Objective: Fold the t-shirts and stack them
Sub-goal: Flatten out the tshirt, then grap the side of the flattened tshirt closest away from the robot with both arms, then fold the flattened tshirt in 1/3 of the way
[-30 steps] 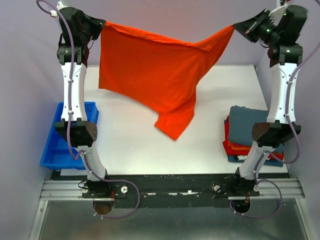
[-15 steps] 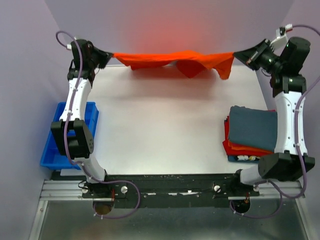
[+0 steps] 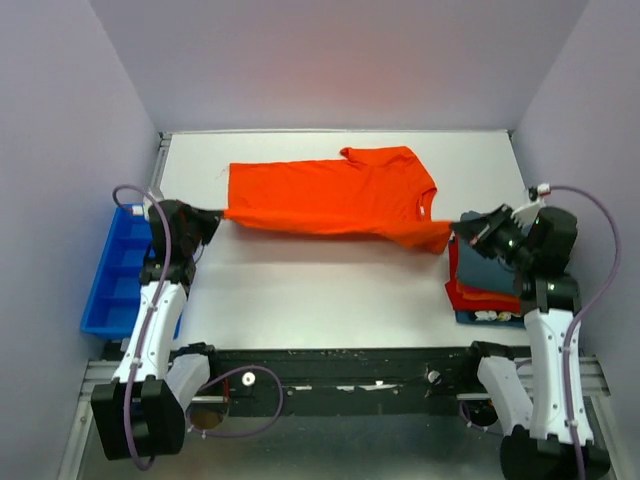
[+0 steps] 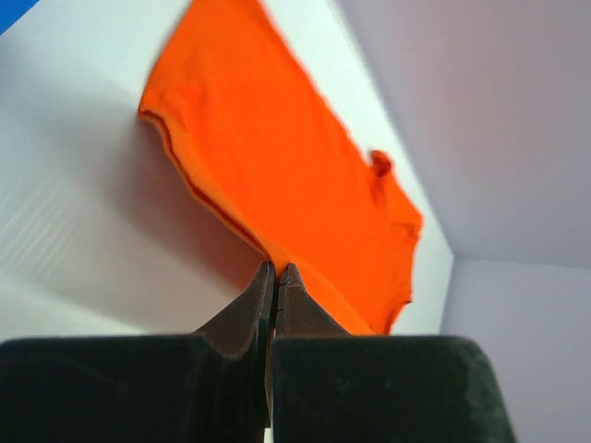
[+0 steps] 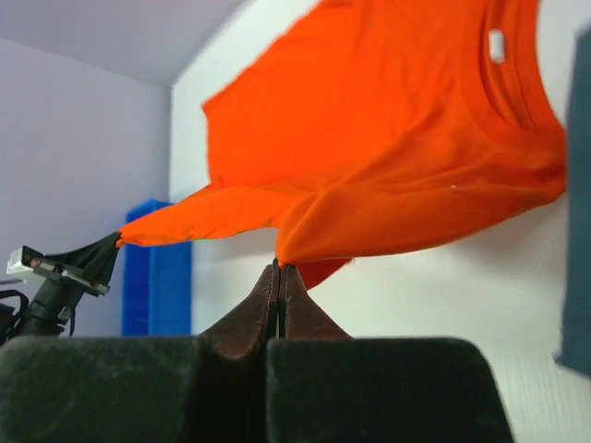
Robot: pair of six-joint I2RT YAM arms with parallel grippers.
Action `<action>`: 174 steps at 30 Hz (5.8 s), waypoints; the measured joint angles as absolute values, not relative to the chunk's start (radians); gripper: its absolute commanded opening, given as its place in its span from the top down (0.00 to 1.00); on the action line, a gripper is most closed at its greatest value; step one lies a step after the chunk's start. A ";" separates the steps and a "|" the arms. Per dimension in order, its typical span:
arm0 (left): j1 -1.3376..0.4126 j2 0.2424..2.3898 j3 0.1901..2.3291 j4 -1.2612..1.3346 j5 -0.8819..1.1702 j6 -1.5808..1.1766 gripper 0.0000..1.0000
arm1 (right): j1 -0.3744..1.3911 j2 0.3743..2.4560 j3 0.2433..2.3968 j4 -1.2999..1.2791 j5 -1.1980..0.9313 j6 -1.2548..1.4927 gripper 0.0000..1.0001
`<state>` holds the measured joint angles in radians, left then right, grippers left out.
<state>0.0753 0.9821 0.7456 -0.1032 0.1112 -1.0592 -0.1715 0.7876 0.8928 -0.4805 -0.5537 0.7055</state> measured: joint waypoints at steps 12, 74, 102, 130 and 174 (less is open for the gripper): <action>0.075 0.787 0.400 -0.215 0.072 -1.064 1.00 | -0.171 0.649 0.635 -0.642 -0.514 0.613 0.99; 0.075 1.577 0.843 -0.070 0.018 -1.224 1.00 | 0.039 1.956 1.693 -0.593 -0.300 0.544 0.99; 0.075 1.576 0.843 -0.100 -0.012 -1.224 1.00 | 0.110 2.083 1.912 -0.696 -0.332 0.443 0.99; 0.075 1.591 0.900 -0.122 -0.028 -1.223 1.00 | 0.125 2.177 2.050 -0.758 -0.274 0.437 0.99; -0.145 1.311 0.729 -0.215 -0.202 -1.241 0.42 | 0.134 1.536 1.176 -0.451 -0.009 0.728 0.66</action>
